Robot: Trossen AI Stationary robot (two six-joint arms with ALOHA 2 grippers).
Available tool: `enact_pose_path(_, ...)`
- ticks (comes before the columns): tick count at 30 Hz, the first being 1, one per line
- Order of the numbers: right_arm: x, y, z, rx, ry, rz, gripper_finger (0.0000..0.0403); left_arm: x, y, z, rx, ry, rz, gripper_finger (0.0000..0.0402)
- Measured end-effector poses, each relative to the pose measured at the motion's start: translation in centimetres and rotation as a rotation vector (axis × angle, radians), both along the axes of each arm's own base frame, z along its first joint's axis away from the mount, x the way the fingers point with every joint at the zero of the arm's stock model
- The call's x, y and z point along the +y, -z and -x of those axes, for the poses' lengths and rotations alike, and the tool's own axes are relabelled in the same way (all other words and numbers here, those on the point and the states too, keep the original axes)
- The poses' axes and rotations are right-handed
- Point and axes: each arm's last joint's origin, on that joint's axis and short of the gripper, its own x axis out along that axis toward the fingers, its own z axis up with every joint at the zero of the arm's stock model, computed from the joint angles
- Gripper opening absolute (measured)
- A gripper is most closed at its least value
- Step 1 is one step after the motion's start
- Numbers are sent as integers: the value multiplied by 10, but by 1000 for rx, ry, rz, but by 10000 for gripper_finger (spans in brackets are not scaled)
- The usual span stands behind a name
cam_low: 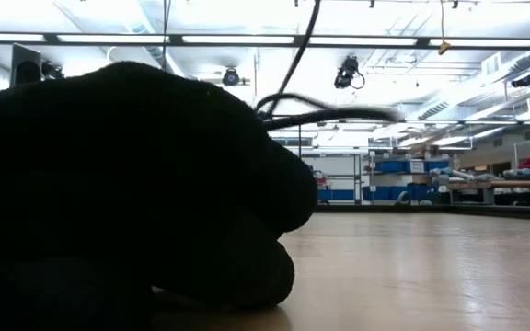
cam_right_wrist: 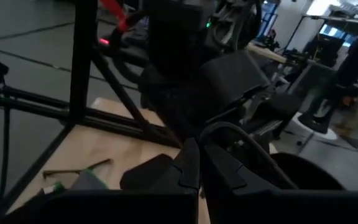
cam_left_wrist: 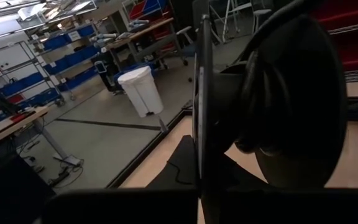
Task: Coil cords
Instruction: Coil the black wire cable into the black spool
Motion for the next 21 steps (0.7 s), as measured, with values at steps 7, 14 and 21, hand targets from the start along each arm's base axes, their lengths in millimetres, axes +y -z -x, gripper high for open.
enact_pose_path(7, -8, 8, -1, 61, 154, 29, 2, -1, -2, 0, -20, -1, 9, 0)
enact_pose_path(14, -14, 11, -5, 84, 113, 8, 2, 0, -2, -1, -36, -1, 24, 0)
enact_pose_path(21, -19, 12, -8, 100, 55, -28, 3, 2, -2, -1, -44, -3, 36, 0)
